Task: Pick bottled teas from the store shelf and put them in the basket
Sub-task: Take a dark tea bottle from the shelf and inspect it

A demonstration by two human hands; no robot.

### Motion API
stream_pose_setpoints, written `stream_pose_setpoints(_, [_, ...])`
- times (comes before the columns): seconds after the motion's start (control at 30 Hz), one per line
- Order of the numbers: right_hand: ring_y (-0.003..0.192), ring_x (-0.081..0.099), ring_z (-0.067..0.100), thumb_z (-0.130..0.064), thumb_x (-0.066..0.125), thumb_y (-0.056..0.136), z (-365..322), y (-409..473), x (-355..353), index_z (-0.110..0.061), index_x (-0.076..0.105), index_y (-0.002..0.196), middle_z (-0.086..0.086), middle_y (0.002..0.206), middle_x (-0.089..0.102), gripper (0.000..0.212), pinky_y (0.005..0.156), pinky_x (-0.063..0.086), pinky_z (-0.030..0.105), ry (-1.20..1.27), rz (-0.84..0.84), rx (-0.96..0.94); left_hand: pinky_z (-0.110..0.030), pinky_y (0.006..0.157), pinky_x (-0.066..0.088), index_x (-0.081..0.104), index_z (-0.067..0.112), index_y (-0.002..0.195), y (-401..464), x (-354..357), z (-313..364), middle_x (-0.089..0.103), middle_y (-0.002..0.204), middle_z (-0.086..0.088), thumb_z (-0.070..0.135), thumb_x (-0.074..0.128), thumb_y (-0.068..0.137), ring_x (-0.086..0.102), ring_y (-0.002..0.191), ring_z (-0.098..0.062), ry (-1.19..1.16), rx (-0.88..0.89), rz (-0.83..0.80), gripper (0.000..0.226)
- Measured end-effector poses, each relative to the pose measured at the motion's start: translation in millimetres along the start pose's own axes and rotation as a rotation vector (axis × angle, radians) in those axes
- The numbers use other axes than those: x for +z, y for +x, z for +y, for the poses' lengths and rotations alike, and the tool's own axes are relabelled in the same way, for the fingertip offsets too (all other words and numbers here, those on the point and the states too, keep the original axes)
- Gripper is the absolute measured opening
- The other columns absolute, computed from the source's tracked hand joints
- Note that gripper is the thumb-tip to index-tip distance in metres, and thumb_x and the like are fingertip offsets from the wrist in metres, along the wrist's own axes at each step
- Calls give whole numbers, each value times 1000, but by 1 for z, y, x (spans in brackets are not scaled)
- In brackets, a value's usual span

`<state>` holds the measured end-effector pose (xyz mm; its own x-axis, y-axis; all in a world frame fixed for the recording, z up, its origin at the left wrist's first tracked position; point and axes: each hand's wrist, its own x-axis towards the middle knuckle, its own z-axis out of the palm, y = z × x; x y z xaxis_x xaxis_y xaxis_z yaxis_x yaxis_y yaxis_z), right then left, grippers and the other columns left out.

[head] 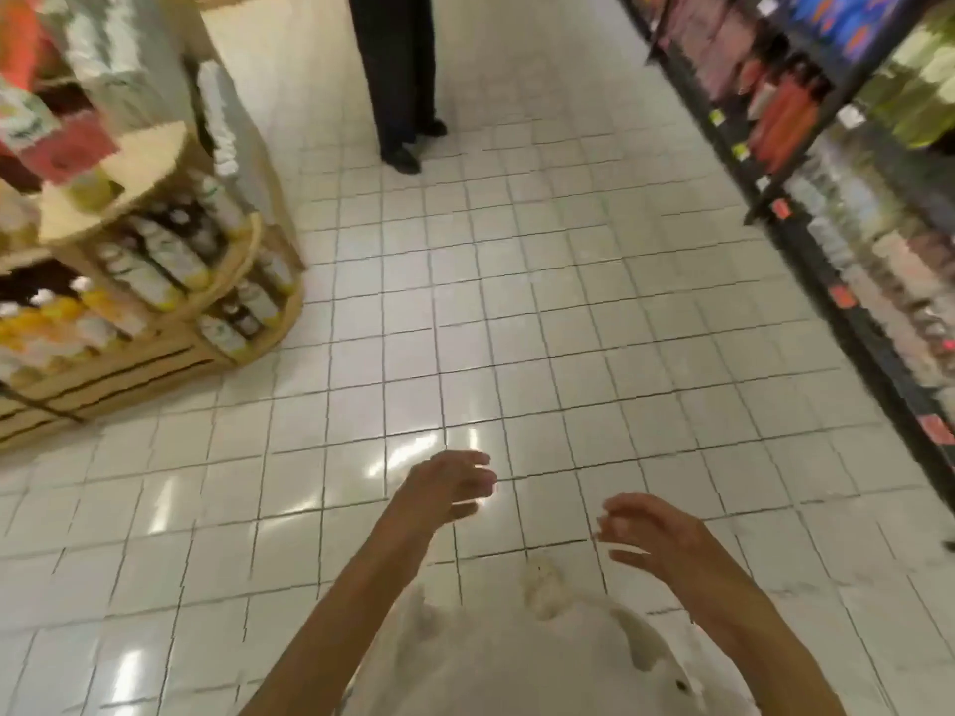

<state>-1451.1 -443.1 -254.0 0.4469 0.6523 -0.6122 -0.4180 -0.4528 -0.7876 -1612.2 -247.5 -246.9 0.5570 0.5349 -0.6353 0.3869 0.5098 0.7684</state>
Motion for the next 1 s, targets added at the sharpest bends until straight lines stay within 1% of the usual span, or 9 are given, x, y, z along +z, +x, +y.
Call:
stream_pose_setpoints(0.1, [95, 70, 24, -15, 69, 80, -19, 14, -59, -8, 69, 104, 13, 98, 72, 25, 85, 55, 35, 132, 166, -16, -25, 72, 54, 70, 11, 97, 57, 67, 39, 75, 90, -6, 12, 44, 99, 72, 84, -18, 38, -10, -195, 26])
stream_pose_setpoints(0.2, [95, 70, 22, -31, 73, 65, -40, 28, -103, -11, 68, 105, 10, 99, 72, 44, 80, 55, 30, 263, 310, -38, -24, 70, 55, 70, 10, 102, 107, 107, 73, 76, 94, -6, 11, 39, 100, 72, 88, -18, 142, -39, -272, 30])
stream_pose_setpoints(0.3, [96, 70, 21, -35, 73, 62, -63, 58, -139, -13, 69, 104, 9, 101, 72, 47, 82, 54, 31, 341, 399, -55, -28, 74, 54, 69, 10, 105, 163, 129, 107, 75, 99, -9, 13, 39, 100, 71, 94, -22, 176, -47, -304, 30])
stream_pose_setpoints(0.43, [95, 70, 22, -25, 71, 71, -98, 115, -182, -11, 69, 103, 10, 98, 72, 35, 83, 53, 32, 420, 508, -66, -24, 70, 55, 68, 9, 104, 247, 161, 156, 75, 99, -9, 12, 41, 99, 71, 91, -20, 222, -49, -297, 28])
stream_pose_setpoints(0.57, [88, 70, 23, -6, 61, 87, -130, 162, -220, -7, 68, 100, 13, 94, 72, 14, 78, 54, 32, 544, 666, -71, -28, 78, 52, 67, 9, 107, 323, 224, 217, 74, 100, -9, 11, 37, 100, 69, 96, -21, 388, -36, -417, 31])
stream_pose_setpoints(0.67, [88, 68, 27, -1, 57, 90, -148, 179, -242, -2, 67, 100, 15, 90, 71, 14, 77, 53, 33, 688, 793, -53, -29, 83, 51, 66, 8, 109, 366, 294, 266, 73, 99, -8, 10, 39, 99, 67, 94, -20, 548, -54, -555, 29])
stream_pose_setpoints(0.8, [95, 65, 32, -1, 58, 90, -166, 203, -284, 1, 66, 102, 19, 97, 69, 15, 82, 49, 39, 839, 942, -31, -25, 77, 54, 69, 13, 105, 403, 394, 310, 75, 95, -2, 29, 57, 85, 71, 90, -15, 679, -45, -745, 28])
stream_pose_setpoints(0.9, [95, 65, 34, 0, 57, 90, -178, 226, -334, 1, 66, 100, 22, 97, 69, 14, 77, 49, 39, 888, 1014, -28, -23, 74, 52, 69, 13, 104, 433, 473, 321, 76, 93, -1, 20, 47, 97, 71, 89, -15, 751, -87, -827, 24])
stream_pose_setpoints(1.0, [91, 68, 32, -2, 56, 92, -197, 246, -405, 0, 67, 100, 17, 89, 72, 14, 79, 51, 39, 855, 1090, -73, -24, 74, 51, 69, 11, 102, 459, 558, 325, 74, 91, -1, 14, 45, 97, 70, 86, -14, 737, -95, -910, 24])
